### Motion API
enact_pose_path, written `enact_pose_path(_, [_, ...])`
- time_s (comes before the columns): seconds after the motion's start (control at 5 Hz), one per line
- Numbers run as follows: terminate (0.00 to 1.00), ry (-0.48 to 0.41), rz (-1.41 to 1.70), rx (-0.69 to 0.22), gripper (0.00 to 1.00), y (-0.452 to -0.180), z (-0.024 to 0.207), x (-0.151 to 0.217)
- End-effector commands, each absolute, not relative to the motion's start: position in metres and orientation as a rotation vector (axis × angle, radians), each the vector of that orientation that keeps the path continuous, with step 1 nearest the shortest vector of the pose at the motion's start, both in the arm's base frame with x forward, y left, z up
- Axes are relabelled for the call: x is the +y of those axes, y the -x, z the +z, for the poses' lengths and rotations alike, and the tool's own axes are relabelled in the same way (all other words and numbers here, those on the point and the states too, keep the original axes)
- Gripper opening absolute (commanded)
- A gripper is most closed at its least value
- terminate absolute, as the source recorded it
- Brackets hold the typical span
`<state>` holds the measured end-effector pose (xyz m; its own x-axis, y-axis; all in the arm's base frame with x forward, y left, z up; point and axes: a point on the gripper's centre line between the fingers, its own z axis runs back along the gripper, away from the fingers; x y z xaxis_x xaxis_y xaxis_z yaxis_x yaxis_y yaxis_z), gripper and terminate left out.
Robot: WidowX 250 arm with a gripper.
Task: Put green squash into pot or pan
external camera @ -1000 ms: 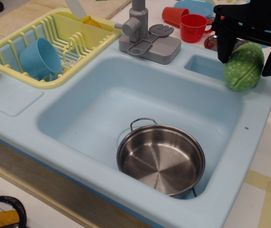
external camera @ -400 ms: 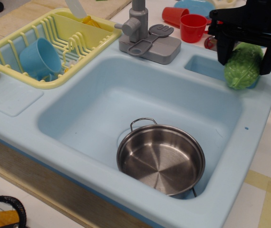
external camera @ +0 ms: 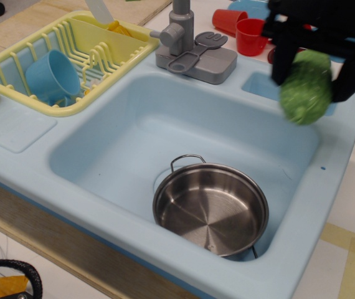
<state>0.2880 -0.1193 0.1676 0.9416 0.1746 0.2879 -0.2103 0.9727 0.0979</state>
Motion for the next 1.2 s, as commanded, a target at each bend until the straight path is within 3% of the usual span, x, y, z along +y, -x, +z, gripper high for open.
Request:
enact_pose_path(0.0, [0.00, -0.097, 0.324, -0.304, 0.00, -0.248, 0.173, -0.109])
enact_pose_path(0.2, [0.00, -0.099, 0.386, -0.289, 0.00, -0.223, 0.163, -0.100])
enact_pose_path(0.4, [0.00, -0.081, 0.387, -0.274, 1.00, -0.215, 0.155, -0.094])
enact_pose_path(0.8, [0.00, -0.048, 0.376, -0.268, 1.00, -0.215, 0.148, -0.089])
enact_pose_path(1.0, [1.00, -0.048, 0.376, -0.268, 1.00, -0.215, 0.148, -0.089])
